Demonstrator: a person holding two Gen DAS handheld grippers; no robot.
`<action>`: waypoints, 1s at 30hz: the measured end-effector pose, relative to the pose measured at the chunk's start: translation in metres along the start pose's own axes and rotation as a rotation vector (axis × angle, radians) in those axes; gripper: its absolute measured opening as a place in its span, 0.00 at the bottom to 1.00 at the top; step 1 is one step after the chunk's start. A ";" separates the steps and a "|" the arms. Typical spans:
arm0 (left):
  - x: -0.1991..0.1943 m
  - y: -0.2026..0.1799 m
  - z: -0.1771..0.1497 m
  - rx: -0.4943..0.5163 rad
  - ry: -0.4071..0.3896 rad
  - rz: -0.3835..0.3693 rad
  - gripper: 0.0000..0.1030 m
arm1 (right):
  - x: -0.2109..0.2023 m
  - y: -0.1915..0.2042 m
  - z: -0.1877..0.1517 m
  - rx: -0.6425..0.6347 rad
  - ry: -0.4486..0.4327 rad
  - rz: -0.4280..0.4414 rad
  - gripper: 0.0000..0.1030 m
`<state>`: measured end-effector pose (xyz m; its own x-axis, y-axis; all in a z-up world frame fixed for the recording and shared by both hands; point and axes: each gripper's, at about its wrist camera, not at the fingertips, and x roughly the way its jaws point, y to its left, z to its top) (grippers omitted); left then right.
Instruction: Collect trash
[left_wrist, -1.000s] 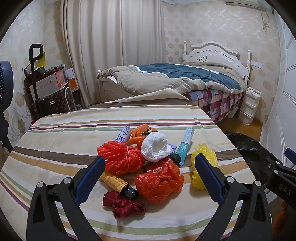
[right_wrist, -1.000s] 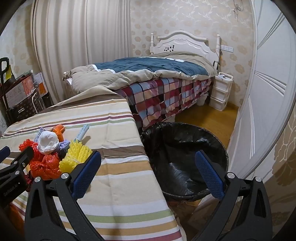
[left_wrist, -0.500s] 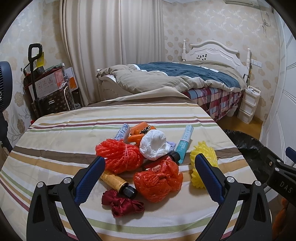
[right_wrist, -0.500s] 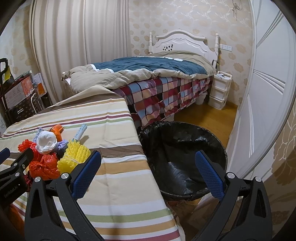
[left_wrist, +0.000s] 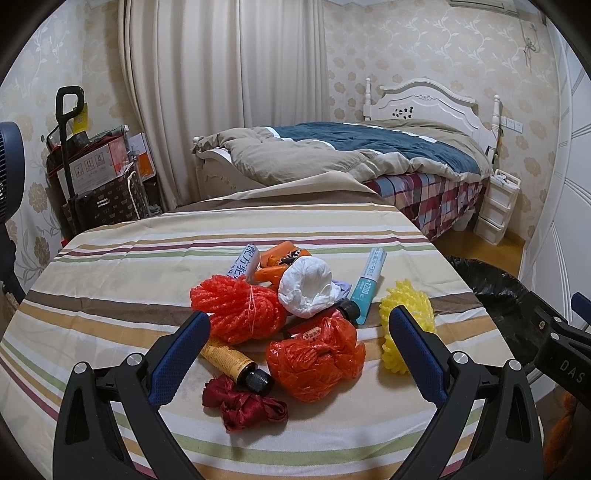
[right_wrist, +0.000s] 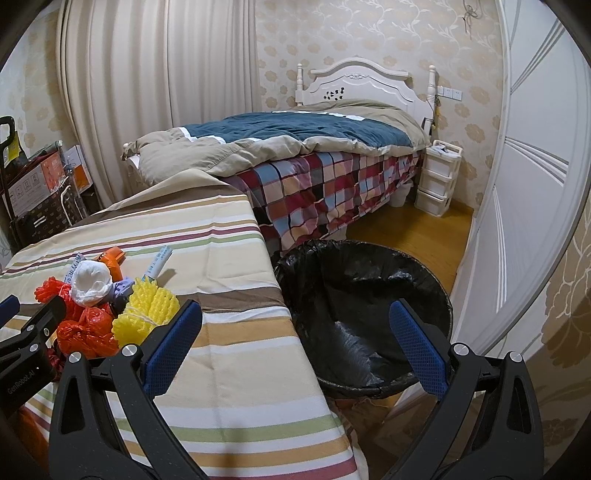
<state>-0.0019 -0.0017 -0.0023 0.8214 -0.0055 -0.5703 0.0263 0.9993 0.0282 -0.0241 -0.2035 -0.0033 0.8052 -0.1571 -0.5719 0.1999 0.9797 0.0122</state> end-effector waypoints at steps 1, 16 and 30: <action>0.000 0.000 0.000 0.000 0.000 0.000 0.94 | 0.000 0.000 0.000 0.000 0.001 0.000 0.96; 0.001 -0.001 -0.001 0.001 0.002 0.001 0.94 | 0.003 -0.006 -0.004 0.001 0.005 -0.001 0.96; 0.001 -0.002 -0.001 0.002 0.004 0.000 0.94 | 0.004 -0.005 -0.003 0.001 0.007 -0.002 0.96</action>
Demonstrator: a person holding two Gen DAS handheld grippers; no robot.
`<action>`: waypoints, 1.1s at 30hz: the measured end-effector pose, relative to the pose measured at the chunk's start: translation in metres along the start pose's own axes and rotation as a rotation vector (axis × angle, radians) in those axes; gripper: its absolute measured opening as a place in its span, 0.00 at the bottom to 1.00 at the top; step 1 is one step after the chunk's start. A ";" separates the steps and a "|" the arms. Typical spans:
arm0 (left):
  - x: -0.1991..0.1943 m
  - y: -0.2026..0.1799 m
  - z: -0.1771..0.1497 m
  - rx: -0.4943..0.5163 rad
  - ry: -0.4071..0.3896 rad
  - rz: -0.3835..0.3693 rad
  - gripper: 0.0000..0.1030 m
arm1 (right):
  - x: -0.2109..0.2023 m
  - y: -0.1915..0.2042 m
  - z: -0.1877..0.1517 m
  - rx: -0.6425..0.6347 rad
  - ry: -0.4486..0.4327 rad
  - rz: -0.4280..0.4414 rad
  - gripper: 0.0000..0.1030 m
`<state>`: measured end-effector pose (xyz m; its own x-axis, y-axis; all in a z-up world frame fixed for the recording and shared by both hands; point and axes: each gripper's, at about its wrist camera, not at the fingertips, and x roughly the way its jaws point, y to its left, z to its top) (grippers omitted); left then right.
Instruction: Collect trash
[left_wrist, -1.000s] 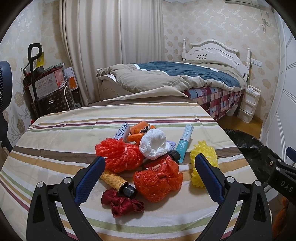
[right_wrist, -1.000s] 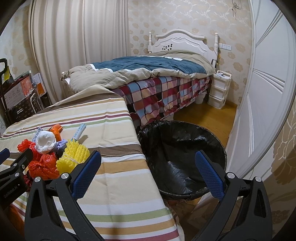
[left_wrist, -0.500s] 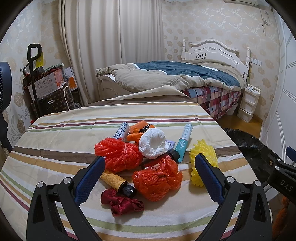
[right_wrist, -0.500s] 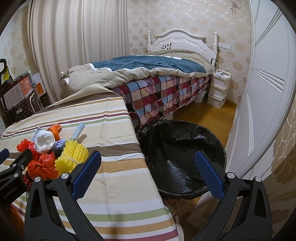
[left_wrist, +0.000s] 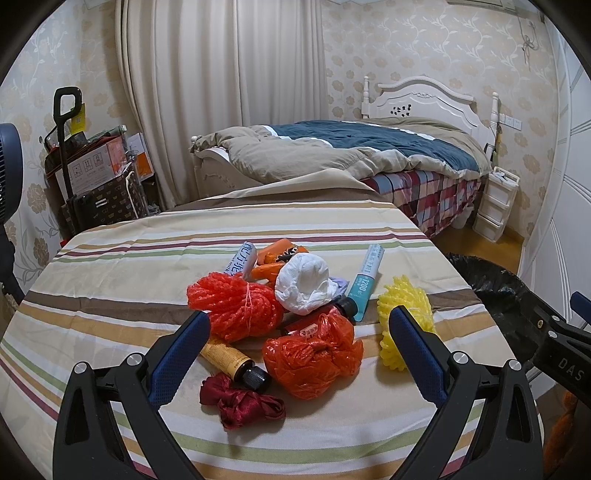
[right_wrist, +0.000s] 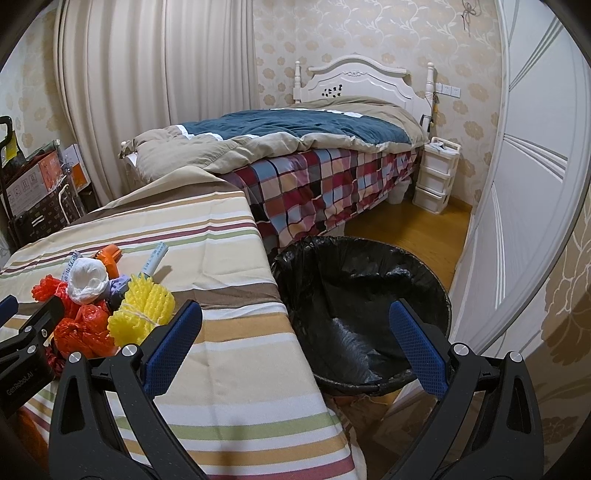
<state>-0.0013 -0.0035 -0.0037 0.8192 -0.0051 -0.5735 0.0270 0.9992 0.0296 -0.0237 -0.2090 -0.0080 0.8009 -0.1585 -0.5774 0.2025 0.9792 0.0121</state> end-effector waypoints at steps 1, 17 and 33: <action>0.000 0.000 0.000 0.000 0.000 0.000 0.94 | -0.001 -0.004 -0.004 0.000 0.000 -0.002 0.96; 0.005 -0.008 -0.009 0.007 0.004 -0.002 0.94 | 0.004 -0.014 -0.016 -0.002 0.009 -0.003 0.96; -0.003 0.020 -0.011 0.008 0.022 0.027 0.94 | -0.002 0.015 -0.009 -0.027 0.037 0.049 0.96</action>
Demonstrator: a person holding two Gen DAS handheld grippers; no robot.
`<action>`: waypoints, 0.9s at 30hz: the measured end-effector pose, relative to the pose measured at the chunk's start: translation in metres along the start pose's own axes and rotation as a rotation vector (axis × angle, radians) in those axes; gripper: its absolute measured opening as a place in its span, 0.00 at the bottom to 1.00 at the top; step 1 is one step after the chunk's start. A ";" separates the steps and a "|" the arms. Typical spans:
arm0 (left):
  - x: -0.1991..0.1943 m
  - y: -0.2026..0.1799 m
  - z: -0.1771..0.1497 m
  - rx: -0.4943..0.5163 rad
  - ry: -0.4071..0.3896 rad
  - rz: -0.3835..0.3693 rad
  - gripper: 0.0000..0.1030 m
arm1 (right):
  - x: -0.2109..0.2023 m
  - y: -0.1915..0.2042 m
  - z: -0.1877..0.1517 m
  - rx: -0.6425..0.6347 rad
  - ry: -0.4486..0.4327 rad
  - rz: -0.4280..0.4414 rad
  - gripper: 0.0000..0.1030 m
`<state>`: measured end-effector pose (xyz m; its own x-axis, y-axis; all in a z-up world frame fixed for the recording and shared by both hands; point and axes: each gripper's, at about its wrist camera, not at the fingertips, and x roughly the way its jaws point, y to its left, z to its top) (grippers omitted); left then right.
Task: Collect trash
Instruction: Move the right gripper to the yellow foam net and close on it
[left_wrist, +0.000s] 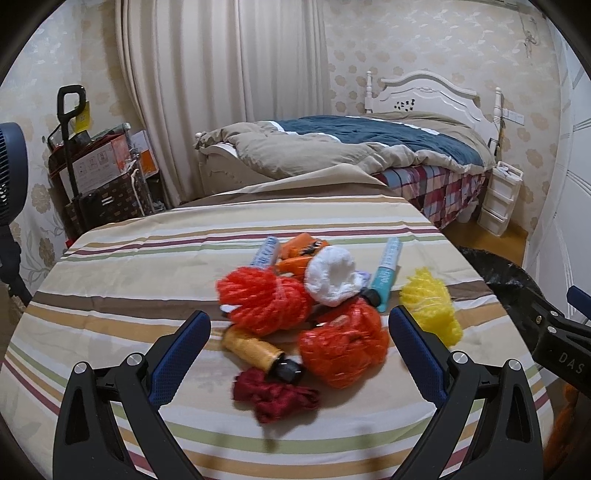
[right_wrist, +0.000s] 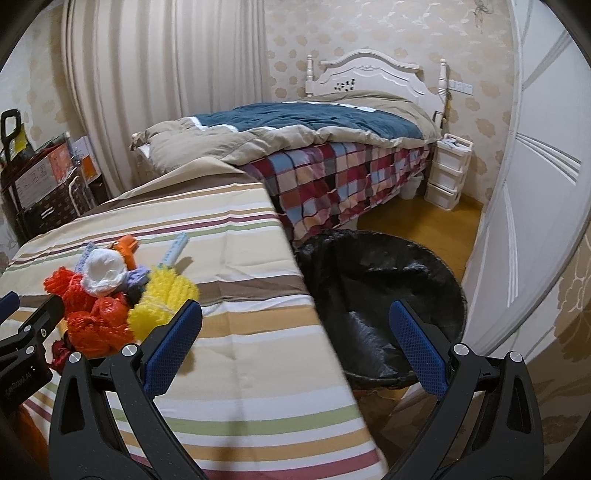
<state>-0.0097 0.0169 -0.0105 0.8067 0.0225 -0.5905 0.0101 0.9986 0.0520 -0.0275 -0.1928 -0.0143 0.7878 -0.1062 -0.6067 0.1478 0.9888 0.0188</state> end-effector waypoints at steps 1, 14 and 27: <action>-0.001 0.004 -0.001 -0.002 -0.001 0.010 0.93 | 0.000 0.005 0.000 -0.007 0.002 0.012 0.96; 0.004 0.066 -0.007 -0.070 0.069 0.081 0.82 | 0.007 0.082 0.009 -0.138 0.043 0.138 0.79; 0.013 0.086 -0.011 -0.117 0.112 0.069 0.82 | 0.041 0.097 0.000 -0.156 0.164 0.155 0.60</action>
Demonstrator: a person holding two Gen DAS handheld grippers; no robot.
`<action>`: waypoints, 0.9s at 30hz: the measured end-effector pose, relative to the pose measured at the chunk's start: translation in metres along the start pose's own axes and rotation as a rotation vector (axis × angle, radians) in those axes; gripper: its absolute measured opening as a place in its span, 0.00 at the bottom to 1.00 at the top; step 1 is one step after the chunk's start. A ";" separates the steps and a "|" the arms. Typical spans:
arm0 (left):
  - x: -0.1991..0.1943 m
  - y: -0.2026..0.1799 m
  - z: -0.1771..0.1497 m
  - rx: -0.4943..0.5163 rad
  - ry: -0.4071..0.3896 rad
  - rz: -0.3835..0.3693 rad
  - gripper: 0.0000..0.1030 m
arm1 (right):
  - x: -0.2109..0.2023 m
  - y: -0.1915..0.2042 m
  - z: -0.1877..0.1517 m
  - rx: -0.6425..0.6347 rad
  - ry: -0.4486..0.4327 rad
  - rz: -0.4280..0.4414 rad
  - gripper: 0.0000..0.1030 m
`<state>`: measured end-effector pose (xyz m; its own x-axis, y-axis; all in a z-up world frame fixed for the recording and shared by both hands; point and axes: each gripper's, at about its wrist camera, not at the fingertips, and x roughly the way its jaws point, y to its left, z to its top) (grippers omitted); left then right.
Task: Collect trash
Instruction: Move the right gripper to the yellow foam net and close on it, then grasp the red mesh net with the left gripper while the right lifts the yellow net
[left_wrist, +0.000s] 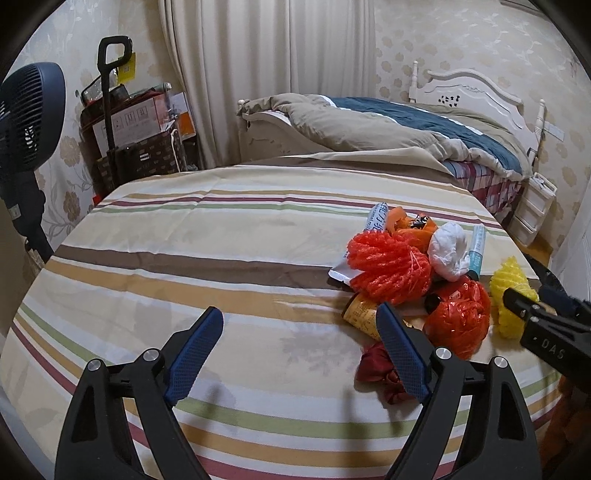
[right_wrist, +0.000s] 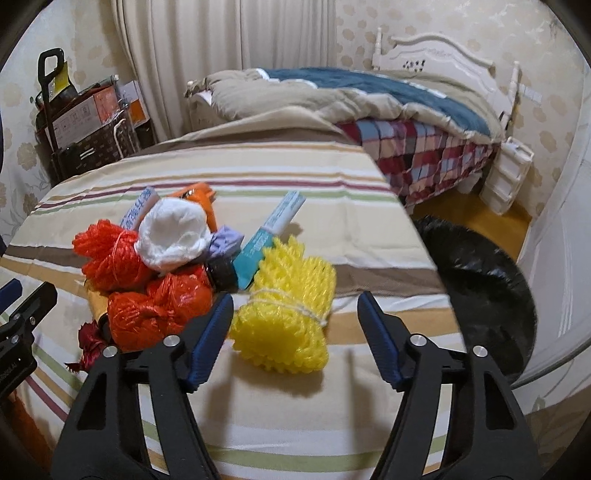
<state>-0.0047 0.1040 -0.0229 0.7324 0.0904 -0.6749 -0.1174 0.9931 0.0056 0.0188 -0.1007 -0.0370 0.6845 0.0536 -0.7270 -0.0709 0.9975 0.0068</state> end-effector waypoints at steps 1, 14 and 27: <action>0.001 0.000 0.001 -0.001 -0.001 -0.004 0.82 | 0.002 0.000 -0.001 -0.001 0.006 0.004 0.56; 0.018 -0.024 0.011 0.028 0.013 -0.047 0.83 | 0.002 -0.008 -0.003 0.007 0.007 0.019 0.46; 0.039 -0.040 0.019 0.073 0.041 -0.085 0.83 | 0.008 -0.033 0.002 0.056 0.007 0.019 0.47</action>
<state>0.0412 0.0688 -0.0352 0.7097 0.0040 -0.7045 -0.0056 1.0000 0.0000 0.0281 -0.1327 -0.0417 0.6784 0.0723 -0.7312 -0.0431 0.9974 0.0586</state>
